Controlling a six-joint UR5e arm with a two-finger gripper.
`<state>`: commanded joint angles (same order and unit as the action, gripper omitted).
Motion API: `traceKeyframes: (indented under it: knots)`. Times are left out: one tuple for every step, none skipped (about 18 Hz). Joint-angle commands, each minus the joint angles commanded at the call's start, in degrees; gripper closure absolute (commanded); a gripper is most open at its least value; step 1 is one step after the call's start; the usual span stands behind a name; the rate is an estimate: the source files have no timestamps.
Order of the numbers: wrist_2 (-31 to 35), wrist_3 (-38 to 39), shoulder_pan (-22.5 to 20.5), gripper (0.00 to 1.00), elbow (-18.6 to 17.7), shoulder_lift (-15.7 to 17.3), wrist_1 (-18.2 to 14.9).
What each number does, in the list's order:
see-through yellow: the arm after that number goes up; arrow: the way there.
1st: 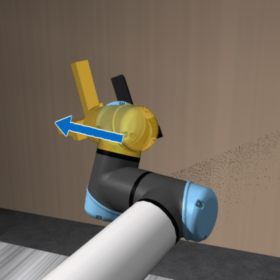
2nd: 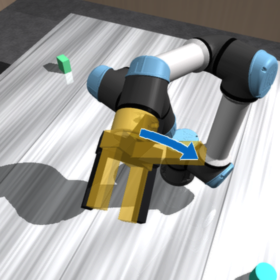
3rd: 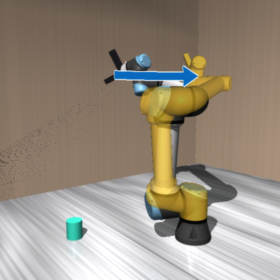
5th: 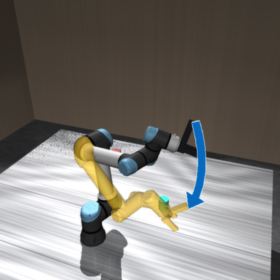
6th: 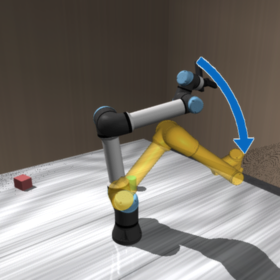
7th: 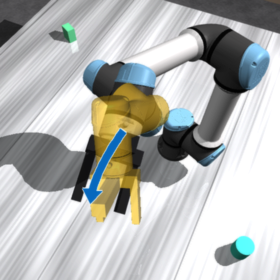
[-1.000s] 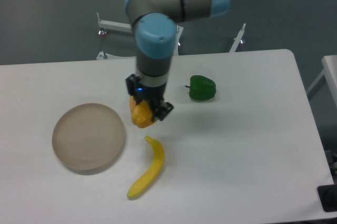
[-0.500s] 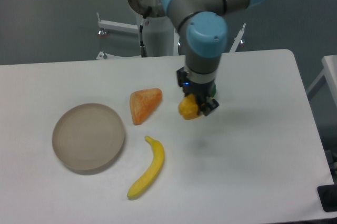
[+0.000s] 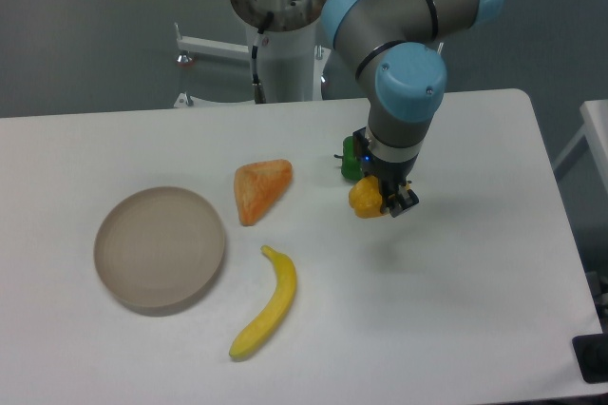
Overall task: Pick up the yellow pepper from the plate
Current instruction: 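Carry the held yellow pepper toward the green pepper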
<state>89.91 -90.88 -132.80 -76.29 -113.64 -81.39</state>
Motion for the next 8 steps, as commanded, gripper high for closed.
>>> traceKeyframes:
  knots:
    - [0.0, -0.18, -0.18, 0.89, -0.09, 0.0, 0.0]
    - [0.0, -0.27, -0.27, 0.89, -0.09, 0.0, 0.0]
    - [0.0, -0.27, -0.18, 0.89, -0.18, 0.09, 0.0]
    - [0.0, -0.27, -0.18, 0.89, -0.18, 0.0, 0.0]
    - [0.0, -0.27, -0.18, 0.89, -0.18, 0.09, 0.0]
    - [0.0, -0.27, -0.18, 0.89, -0.18, 0.09, 0.0]
    - [0.0, -0.27, -0.18, 0.89, -0.18, 0.09, 0.0]
    - [0.0, -0.27, -0.18, 0.89, -0.18, 0.09, 0.0]
